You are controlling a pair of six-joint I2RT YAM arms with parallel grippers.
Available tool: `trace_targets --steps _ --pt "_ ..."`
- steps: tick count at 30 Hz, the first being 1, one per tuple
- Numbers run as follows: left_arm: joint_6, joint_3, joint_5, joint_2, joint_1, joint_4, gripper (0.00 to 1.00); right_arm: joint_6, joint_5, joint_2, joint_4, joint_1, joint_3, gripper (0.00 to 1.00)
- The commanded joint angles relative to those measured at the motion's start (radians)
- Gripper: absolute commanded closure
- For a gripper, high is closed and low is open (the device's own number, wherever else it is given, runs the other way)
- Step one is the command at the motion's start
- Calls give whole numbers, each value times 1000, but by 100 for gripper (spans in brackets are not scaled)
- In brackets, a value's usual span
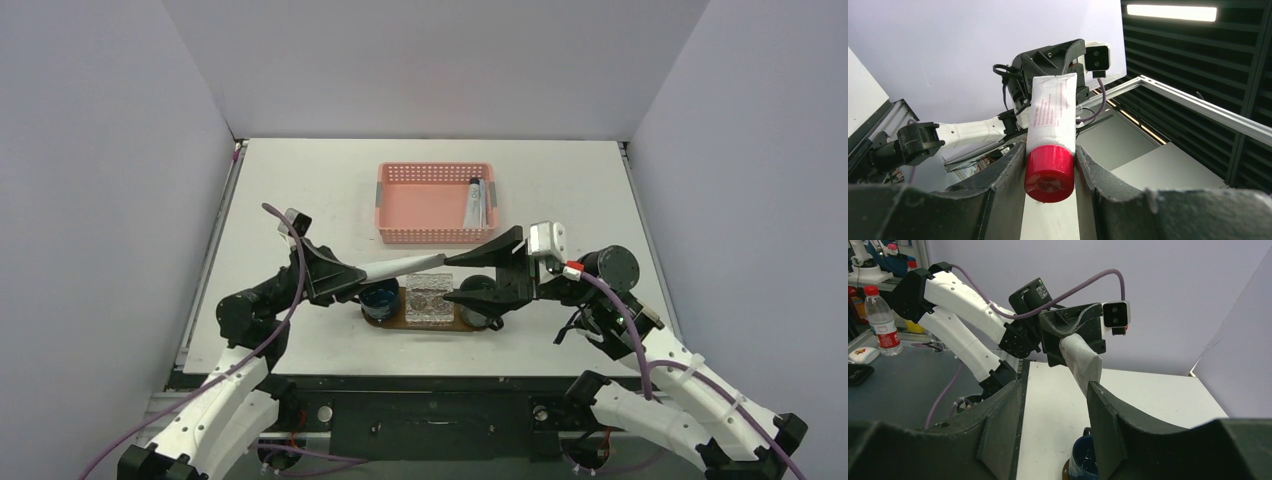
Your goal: Prepare toiletry sets of a toothbrush and toothpaste on the tray
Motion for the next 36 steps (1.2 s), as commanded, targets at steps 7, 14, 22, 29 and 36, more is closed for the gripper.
trace_targets --steps 7,14,22,29,36 --pt "-24 11 -22 -57 7 84 100 -52 4 -65 61 7 73 53" --pt "-18 13 -21 -72 7 80 100 -72 18 -76 23 7 89 53" --pt "-26 29 -15 -73 5 102 100 -41 16 11 85 25 108 54" --pt "-32 34 -17 -85 4 103 100 -54 21 71 102 61 138 54" --pt "-35 38 -13 -91 2 109 100 -69 24 102 111 90 148 59"
